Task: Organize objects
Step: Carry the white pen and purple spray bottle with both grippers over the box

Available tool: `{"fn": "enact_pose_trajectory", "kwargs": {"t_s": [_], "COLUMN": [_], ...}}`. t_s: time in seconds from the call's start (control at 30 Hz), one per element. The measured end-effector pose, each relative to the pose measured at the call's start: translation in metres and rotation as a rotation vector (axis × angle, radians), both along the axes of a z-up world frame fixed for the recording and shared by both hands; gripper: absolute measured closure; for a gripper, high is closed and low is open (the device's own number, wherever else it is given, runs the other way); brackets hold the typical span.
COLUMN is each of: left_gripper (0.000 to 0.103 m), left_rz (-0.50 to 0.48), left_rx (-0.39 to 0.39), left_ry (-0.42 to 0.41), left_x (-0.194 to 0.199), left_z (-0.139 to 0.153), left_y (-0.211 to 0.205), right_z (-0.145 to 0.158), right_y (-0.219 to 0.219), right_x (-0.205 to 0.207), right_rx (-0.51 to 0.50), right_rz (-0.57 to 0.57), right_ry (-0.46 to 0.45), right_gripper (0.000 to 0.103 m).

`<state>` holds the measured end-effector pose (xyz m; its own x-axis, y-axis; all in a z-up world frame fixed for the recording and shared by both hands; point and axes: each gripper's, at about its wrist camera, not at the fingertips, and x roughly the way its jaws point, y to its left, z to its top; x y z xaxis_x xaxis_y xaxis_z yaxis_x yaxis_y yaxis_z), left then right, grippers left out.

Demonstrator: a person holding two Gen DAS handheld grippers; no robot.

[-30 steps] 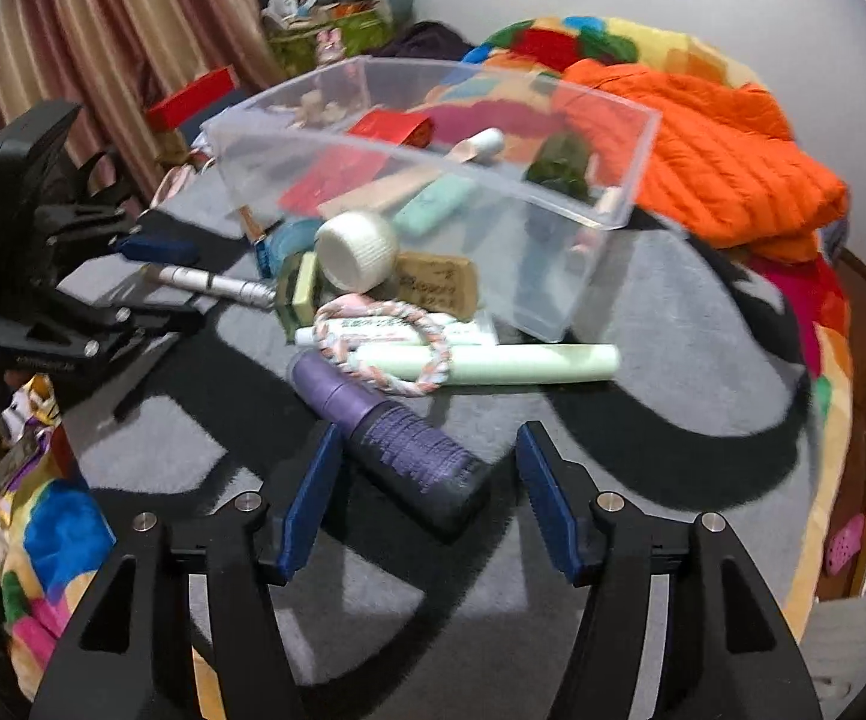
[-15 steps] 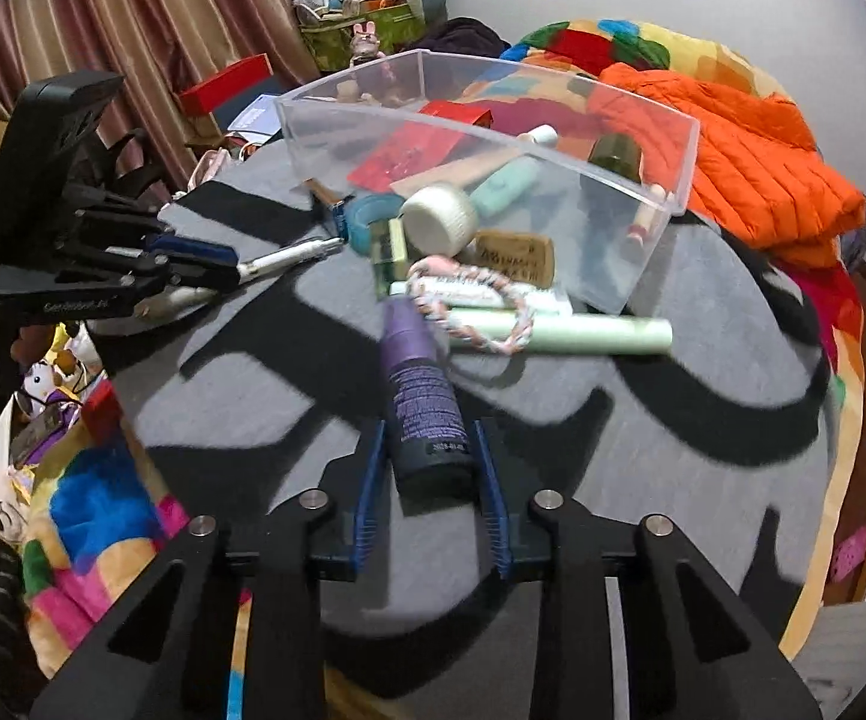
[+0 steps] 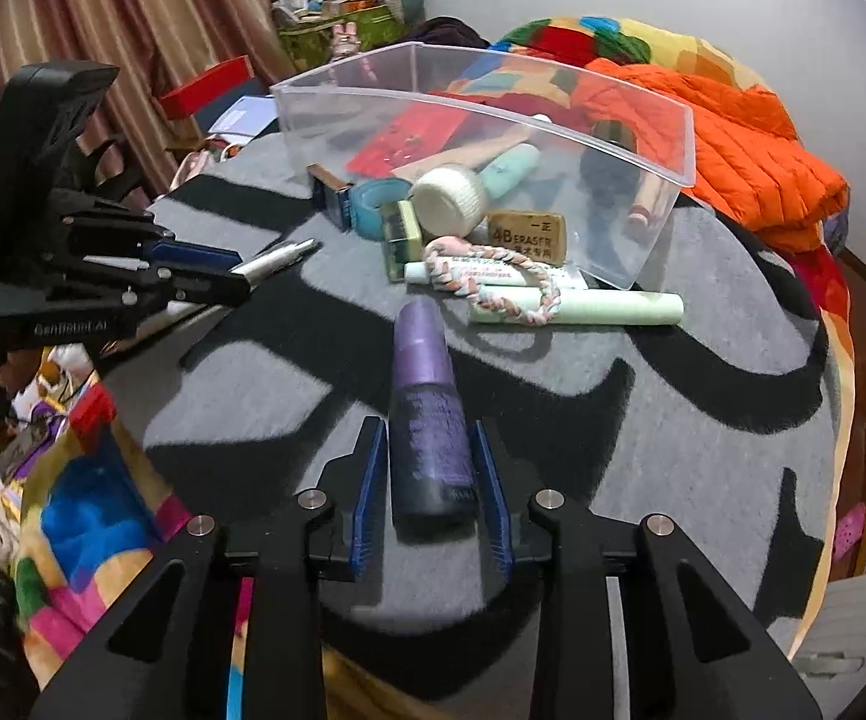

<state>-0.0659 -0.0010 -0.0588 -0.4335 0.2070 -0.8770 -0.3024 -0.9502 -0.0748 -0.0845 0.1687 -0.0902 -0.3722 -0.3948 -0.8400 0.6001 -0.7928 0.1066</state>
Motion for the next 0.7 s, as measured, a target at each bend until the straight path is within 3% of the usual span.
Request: {"fn": "enact_pose_trajectory", "kwargs": {"t_s": [0.23, 0.33, 0.7], "left_gripper": [0.089, 0.089, 0.089], "left_rz": [0.013, 0.041, 0.16], "left_rx": [-0.011, 0.045, 0.125], "left_ry": [0.046, 0.063, 0.275], "left_x": [-0.008, -0.003, 0.017], "left_z": [-0.002, 0.005, 0.073], "left_y": [0.005, 0.0, -0.021], "right_z": [-0.001, 0.004, 0.052], "right_y": [-0.006, -0.007, -0.008], "right_x": [0.002, 0.007, 0.001], "right_rx": [-0.01, -0.019, -0.141], "right_rz": [-0.046, -0.055, -0.124], "right_ry": [0.036, 0.065, 0.162], "right_gripper": [0.08, 0.08, 0.08]}}
